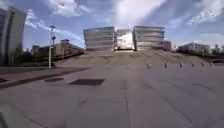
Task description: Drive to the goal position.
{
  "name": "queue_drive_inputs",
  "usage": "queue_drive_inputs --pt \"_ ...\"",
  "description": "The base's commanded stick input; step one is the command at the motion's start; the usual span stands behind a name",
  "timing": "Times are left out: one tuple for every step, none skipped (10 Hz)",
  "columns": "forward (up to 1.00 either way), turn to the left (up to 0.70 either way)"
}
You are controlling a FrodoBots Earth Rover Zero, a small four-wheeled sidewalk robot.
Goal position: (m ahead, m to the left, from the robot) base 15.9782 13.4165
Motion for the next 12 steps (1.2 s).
queue_drive_inputs --pt "0.70 -0.14" --pt "0.70 -0.14" --pt "0.70 -0.14" --pt "0.70 -0.14" --pt "0.70 -0.14" --pt "0.70 -0.14" --pt "0.70 -0.14" --pt "0.70 -0.14" --pt "0.70 -0.11" --pt "0.70 -0.04" --pt "0.70 0.00" --pt "0.70 0.00"
